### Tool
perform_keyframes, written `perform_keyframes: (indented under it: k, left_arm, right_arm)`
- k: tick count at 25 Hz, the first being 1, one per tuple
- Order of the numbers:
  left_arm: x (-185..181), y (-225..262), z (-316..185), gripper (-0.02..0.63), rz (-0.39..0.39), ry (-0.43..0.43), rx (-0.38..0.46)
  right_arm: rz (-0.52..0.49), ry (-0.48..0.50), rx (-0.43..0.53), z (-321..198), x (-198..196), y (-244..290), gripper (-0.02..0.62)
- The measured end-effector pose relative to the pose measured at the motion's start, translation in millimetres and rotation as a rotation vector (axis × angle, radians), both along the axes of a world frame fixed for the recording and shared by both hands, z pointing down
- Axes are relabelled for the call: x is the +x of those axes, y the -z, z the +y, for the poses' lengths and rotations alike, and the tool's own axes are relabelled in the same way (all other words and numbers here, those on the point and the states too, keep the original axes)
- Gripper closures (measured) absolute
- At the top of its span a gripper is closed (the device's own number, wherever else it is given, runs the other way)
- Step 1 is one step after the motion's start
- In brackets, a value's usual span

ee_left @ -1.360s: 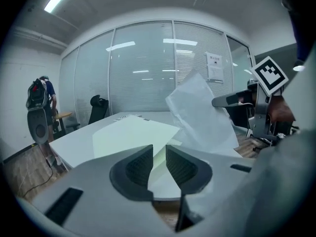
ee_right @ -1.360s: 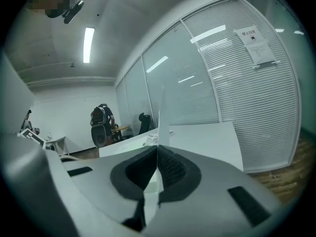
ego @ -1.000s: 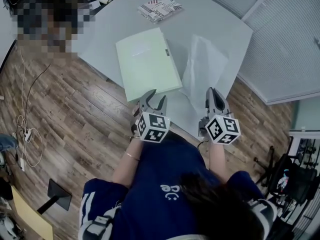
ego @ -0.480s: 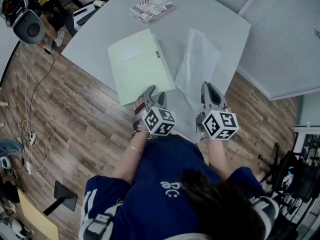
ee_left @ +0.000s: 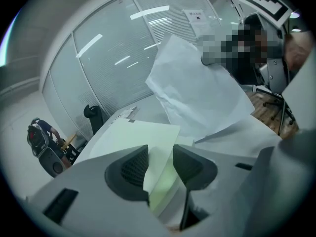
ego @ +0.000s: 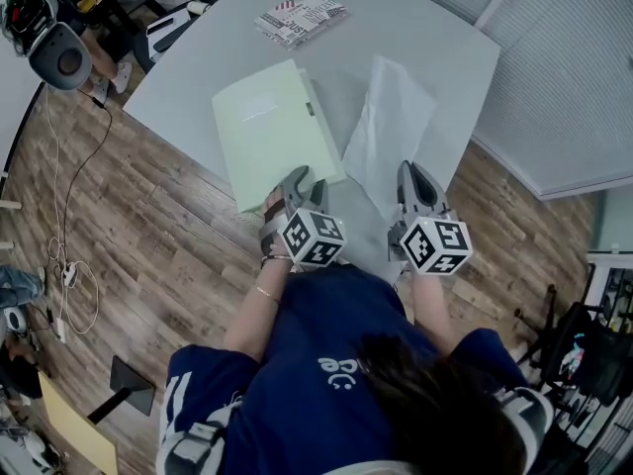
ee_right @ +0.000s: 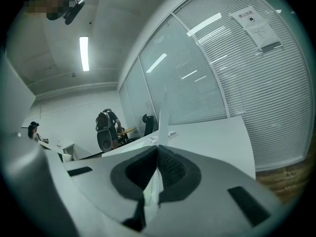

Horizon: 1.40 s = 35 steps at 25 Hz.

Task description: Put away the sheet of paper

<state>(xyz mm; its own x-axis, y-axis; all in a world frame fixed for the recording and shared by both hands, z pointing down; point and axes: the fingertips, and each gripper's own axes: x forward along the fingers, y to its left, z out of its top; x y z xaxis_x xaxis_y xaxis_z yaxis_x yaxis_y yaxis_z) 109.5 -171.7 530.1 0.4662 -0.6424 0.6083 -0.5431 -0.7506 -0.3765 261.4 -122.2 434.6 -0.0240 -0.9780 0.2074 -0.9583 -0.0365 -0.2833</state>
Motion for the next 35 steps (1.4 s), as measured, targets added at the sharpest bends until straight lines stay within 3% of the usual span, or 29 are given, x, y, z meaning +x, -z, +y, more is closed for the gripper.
perform_keyframes:
  k: [3,6,12,18,24,27,35]
  left_arm:
    - [-0.3,12.2,-0.3,0.468,0.04,0.02,0.019]
    - [-7.5,38.9,-3.6,0.506,0.15,0.077,0.05]
    - [-49.0,98.2,-17.9,0.552,0.388,0.255,0.133]
    - [-105.5,128.2,-20.2,0.582,0.524,0.437,0.196]
    - [-163.4,131.5,-14.8,0.597,0.606,0.606,0.228]
    - [-190.0,129.6,-13.4,0.598,0.62,0.675,0.246]
    - [-249.1,114.1,-12.2,0.598,0.642,0.849,0.252]
  right_arm:
    - [0.0,0.009,0.0,-3.1,1.1,-0.8,0.586]
    - [-0.002,0.017,0.006,-9.2,-0.6,1.9,0.586]
    - [0.016,0.058,0.024,-27.3,-14.0,13.9,0.586]
    - [0.051,0.113,0.03,-39.2,-29.6,22.6,0.586]
    - [0.042,0.157,0.054,-48.1,-52.1,38.3,0.586]
    - [-0.014,0.209,0.063,-56.5,-70.2,47.7,0.586]
    - [-0.003,0.352,0.089,-72.5,-122.5,73.7,0.586]
